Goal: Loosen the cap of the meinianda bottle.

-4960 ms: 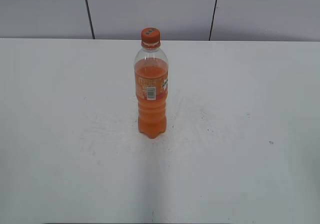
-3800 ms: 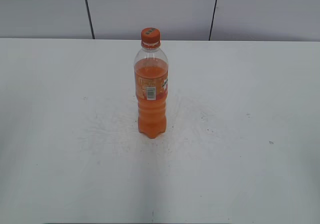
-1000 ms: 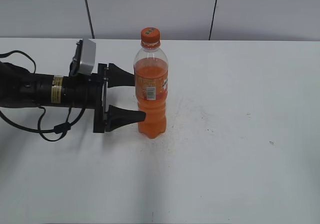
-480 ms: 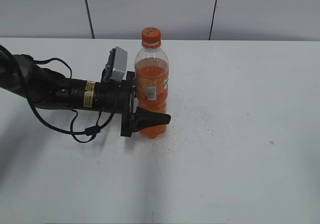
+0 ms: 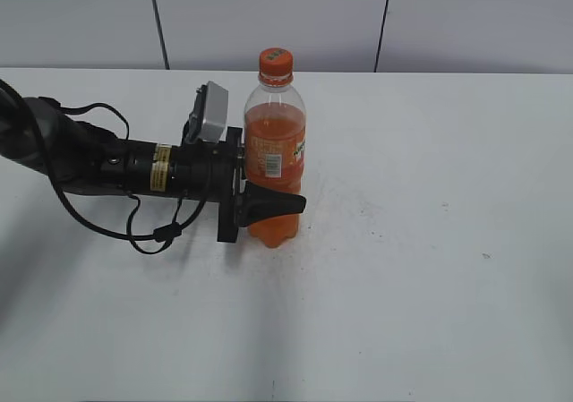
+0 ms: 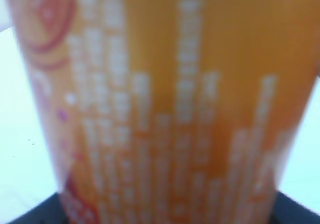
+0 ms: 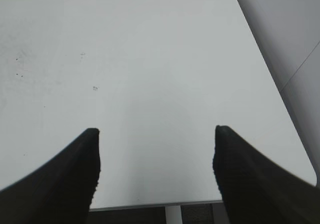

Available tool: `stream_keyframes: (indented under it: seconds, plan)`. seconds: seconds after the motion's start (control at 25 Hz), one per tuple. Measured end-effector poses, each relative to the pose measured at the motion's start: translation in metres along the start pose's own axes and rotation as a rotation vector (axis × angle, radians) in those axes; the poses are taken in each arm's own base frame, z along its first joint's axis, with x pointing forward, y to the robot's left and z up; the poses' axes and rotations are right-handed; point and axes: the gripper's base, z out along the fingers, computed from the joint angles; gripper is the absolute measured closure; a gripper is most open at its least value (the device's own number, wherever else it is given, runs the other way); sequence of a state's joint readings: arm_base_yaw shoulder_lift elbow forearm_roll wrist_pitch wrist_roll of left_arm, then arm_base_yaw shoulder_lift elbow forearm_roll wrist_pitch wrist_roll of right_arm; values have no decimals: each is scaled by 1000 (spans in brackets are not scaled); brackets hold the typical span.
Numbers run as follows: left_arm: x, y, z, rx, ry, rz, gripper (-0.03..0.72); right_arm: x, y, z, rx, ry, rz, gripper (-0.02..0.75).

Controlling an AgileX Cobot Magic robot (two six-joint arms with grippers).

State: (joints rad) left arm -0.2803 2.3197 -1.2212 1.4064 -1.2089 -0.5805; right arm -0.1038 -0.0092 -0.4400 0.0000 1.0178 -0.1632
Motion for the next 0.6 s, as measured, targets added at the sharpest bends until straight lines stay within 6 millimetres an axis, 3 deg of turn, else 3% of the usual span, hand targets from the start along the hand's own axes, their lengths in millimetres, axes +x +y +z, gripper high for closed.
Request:
stream_keyframes:
  seconds: [0.6]
  plan:
    - [0, 0, 0, 0, 0, -1, 291, 0, 0, 0, 0, -1, 0, 207]
